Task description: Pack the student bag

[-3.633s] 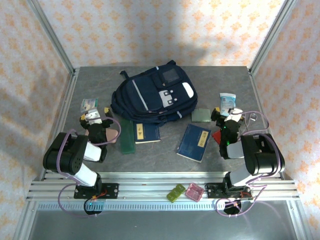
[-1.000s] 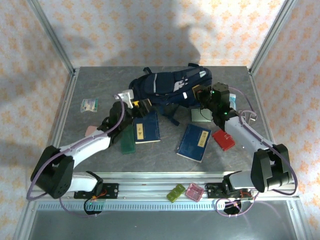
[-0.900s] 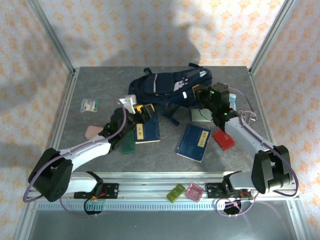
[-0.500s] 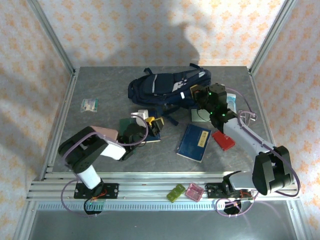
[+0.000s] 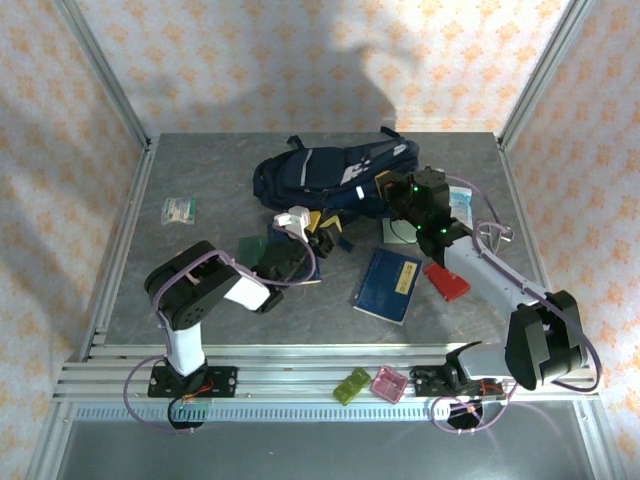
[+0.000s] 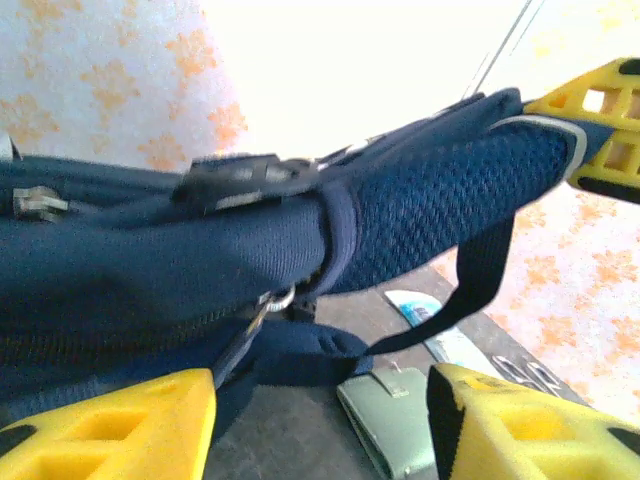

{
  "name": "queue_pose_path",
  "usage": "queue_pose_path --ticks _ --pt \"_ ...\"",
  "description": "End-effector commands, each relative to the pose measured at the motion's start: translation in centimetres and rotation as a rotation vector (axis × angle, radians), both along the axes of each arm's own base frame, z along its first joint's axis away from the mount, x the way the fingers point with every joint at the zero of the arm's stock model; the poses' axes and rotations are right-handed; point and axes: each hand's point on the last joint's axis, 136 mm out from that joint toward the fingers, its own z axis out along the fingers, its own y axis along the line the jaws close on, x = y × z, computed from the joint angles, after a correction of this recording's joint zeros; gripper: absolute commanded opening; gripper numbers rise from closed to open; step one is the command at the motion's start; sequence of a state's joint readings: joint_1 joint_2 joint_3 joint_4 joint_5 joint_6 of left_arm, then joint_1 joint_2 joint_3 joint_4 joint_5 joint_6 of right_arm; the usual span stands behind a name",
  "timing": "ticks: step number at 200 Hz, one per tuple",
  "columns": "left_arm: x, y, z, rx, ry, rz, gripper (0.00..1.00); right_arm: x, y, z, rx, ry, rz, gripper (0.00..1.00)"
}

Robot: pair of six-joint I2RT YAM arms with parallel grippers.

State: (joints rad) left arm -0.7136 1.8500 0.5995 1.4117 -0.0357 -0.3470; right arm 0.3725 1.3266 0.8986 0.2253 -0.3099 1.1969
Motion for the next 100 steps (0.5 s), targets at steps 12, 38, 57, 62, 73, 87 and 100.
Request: queue_pose_path --ticks 12,38,57,62,73,87,100 --pt "1.2 -0.8 0.8 0.021 -0.044 0.015 0.56 0.1 1.3 5.5 0.084 -0.152 0.042 0.00" --pt "1.9 -1.0 0.4 0.045 -0.035 0.028 0.43 0.0 1.2 5.7 0.084 -0.159 0.041 0.00" --pt "2.3 -0.6 0.5 0.046 -0.034 0.037 0.23 0.0 1.2 5.6 0.080 -0.156 0.040 0.00" --pt "2.5 -0.5 0.5 0.047 -0.031 0.039 0.17 0.0 1.2 5.6 0.080 -0.155 0.040 0.00" --pt "2.7 -0.2 0.0 0.057 -0.017 0.044 0.05 0.0 1.2 5.5 0.079 -0.156 0.040 0.00" --pt "2.6 0.2 -0.6 0.069 0.000 0.052 0.00 0.0 1.0 5.4 0.074 -0.156 0.034 0.00" --pt "2.2 0.9 -0.9 0.077 0.007 0.063 0.00 0.0 0.9 5.4 0.067 -0.156 0.028 0.00"
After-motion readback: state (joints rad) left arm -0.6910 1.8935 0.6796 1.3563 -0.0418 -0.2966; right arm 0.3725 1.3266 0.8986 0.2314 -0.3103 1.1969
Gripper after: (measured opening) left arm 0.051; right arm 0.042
